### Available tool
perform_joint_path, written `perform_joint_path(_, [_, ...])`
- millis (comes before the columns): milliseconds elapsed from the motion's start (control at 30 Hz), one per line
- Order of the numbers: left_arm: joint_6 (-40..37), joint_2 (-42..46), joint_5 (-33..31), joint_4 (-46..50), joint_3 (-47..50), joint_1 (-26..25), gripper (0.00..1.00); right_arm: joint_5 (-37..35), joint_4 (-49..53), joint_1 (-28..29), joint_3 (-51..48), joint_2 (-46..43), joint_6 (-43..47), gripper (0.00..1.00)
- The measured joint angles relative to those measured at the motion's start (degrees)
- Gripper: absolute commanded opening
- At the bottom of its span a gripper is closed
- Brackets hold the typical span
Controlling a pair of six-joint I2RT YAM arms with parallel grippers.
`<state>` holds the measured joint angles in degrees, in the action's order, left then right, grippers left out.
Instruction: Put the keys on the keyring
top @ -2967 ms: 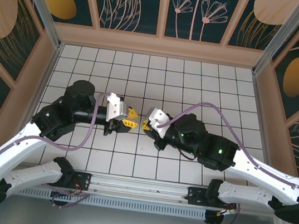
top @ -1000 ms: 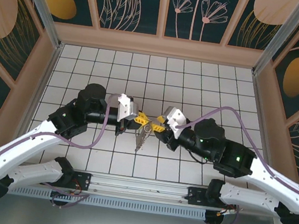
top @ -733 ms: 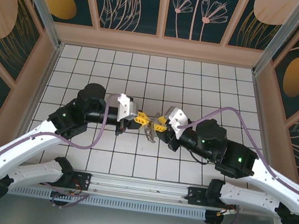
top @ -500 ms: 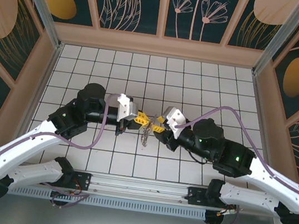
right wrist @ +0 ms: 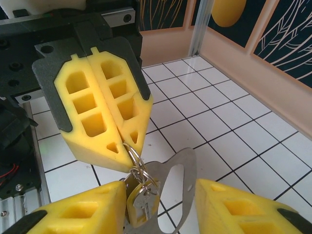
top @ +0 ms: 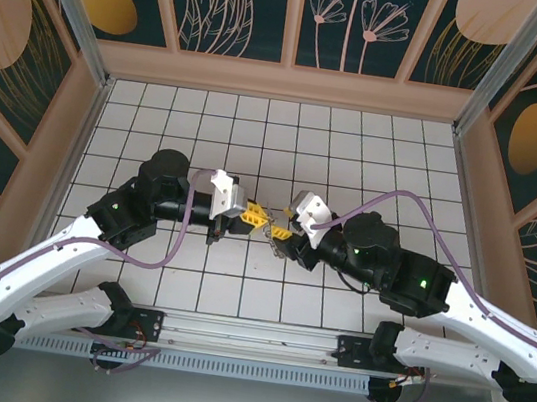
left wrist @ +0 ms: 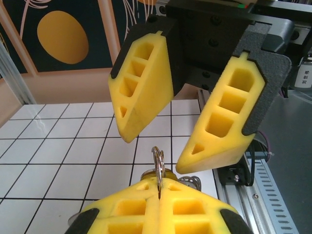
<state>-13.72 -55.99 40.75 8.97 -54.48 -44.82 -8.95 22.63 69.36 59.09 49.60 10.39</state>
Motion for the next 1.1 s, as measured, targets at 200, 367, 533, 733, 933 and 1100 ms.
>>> perform_joint_path(200, [-0.9,0.1,0.7,2.5,0.0,0.0,0.00,1.5,0.5,0.0,0.0,0.1,1.9,0.18])
perform_joint_path(367, [-1.2,0.1,1.0,3.6,0.0,0.0,0.00,2.6,0.4,0.0,0.0,0.2,2.6,0.21])
perform_joint_path(533, [-1.2,0.6,1.1,4.7,-0.4,0.0,0.00,4.1,0.6,0.0,0.0,0.5,2.8,0.27])
perform_joint_path(733, [-1.2,1.0,1.3,4.7,-0.7,0.0,0.00,5.8,1.4,0.0,0.0,0.6,2.9,0.23])
perform_joint_path(933, [-1.2,1.0,1.5,4.7,-0.8,0.0,0.00,6.0,1.6,-0.1,0.0,0.6,3.3,0.08])
perform_joint_path(1100, [-1.2,1.1,1.5,4.8,-0.8,0.0,0.00,6.2,1.7,-0.6,-0.4,0.7,3.4,0.00])
